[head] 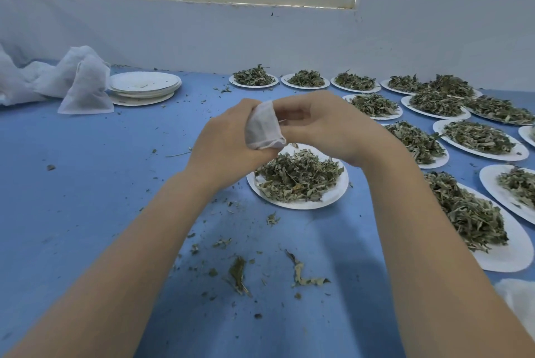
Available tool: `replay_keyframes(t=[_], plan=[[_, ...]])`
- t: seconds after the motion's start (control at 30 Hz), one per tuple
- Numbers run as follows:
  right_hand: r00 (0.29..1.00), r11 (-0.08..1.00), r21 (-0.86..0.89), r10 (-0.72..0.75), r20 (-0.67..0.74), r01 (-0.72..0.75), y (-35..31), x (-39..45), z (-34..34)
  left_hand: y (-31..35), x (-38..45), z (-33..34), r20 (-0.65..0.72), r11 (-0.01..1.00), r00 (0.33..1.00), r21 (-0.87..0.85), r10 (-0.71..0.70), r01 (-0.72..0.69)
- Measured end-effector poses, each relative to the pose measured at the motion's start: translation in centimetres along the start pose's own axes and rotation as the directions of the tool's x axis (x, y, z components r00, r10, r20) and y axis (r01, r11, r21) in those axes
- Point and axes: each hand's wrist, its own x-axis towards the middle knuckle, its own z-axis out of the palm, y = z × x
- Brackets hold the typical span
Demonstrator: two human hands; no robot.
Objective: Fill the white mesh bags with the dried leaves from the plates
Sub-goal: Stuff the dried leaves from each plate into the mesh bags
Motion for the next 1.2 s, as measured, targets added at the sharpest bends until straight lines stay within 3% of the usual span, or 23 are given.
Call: replay_keyframes(t=[0.13,0.2,0.3,0.47,0.6,0.67,0.73,0.8,0.9,1.2], plan=[[0.978,0.993,-0.109,0.031,-0.205,-0.054,0.0,0.5,0.5,0.0,0.0,0.0,-0.018,1.0,1.0,0.017,0.009,-0.009],[0.97,0.982,-0.178,0.025,-0.241,-0.07,0.0,0.9,1.1,0.0,0.0,0.1,-0.014,0.999,1.0,0.05,0.002,-0.001],[0.989,0.981,-0.183,0.04,-0.144,-0.066,-0.1,0.9,1.3,-0.2,0.0,0.3,0.011,0.995,1.0,0.102,-0.002,0.001],[1.0,0.999,-0.033,-0.009,-0.019,0.008,0.2,0.0,0.3,-0.7,-0.2,0.4,0.007,0.986,0.999,0.166,0.034,-0.034],[0.973,1.0,-0.002,-0.022,-0.231,0.022,1.1,0.2,-0.1,-1.5,0.0,-0.3,0.011,0.957,1.0,0.291,0.018,-0.02],[0.945,0.995,-0.084,0.024,-0.327,-0.054,1.5,0.3,-0.2,-1.8,0.1,-0.7,-0.006,0.95,1.0,0.312,-0.002,0.004],[0.954,0.94,-0.271,0.131,-0.269,-0.205,2.1,0.5,-0.1,-2.2,0.2,-1.0,-0.004,0.945,1.0,0.326,-0.028,0.028],[0.958,0.86,-0.423,0.266,-0.106,-0.286,2.5,0.6,0.3,-2.5,0.2,-1.2,0.011,0.941,0.998,0.335,-0.059,0.052],[0.922,0.824,-0.475,0.382,0.059,-0.31,2.8,0.6,1.2,-2.8,0.1,-1.2,0.033,0.94,0.996,0.334,-0.085,0.069],[0.963,0.819,-0.507,0.249,-0.107,-0.268,4.3,1.2,2.6,-3.4,0.0,-0.9,0.067,0.94,0.993,0.334,-0.101,0.073]])
